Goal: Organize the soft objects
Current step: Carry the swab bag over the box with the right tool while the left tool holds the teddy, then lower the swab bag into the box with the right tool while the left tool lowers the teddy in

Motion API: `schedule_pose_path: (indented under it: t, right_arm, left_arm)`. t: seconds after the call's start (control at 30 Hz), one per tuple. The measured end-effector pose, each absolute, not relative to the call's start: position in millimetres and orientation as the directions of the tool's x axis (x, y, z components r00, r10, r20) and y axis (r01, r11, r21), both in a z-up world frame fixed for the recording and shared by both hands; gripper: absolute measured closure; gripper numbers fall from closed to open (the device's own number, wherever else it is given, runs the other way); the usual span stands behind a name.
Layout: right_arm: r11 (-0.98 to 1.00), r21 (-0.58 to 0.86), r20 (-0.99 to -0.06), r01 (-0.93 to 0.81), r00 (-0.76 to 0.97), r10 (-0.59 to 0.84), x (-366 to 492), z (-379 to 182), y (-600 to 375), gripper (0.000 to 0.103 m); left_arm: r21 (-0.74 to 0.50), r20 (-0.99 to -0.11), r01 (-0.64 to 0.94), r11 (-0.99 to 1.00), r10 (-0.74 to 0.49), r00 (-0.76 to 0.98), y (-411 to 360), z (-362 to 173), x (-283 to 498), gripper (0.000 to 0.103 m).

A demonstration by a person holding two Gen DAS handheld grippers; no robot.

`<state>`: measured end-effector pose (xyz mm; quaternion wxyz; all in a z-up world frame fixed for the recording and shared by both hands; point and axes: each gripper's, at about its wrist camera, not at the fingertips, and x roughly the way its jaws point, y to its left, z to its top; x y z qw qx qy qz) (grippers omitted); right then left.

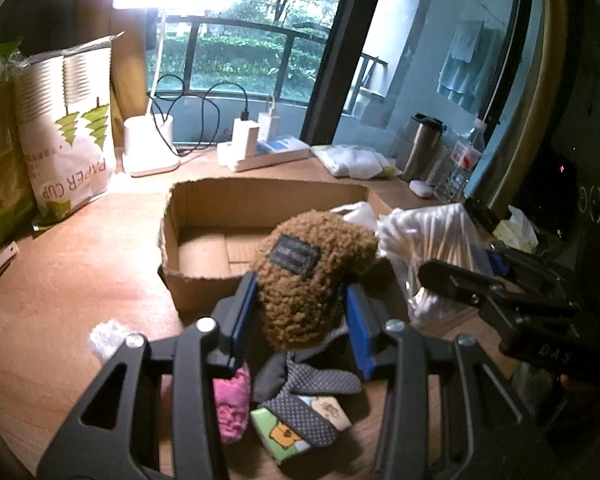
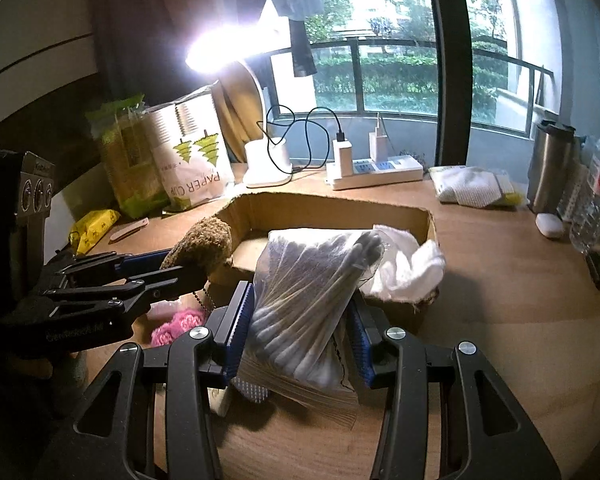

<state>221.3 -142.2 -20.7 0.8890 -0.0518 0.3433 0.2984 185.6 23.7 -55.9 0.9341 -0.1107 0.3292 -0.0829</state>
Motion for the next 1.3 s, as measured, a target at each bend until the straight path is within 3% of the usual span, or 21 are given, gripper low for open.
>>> schedule_pose_path:
  t: [0.57,1.3]
  right_arm:
    - [0.804,0.134,-0.620,-0.580,0.584,0.524,262.4,-17.7,-132.8,0.056]
    - [0.800,0.194,-0.632,-0.567,0.552,0.544,319.0,-47.0,-123.2,0.056]
  left_arm:
    - [-0.258,-0.599,0.062,0.964,-0.210,0.773,31.6,-51.4,222.9,0.060]
    - [-0.305,-0.675,0.022,0.952,-0.232,0.700,34.7,-93.4,279.3,0.057]
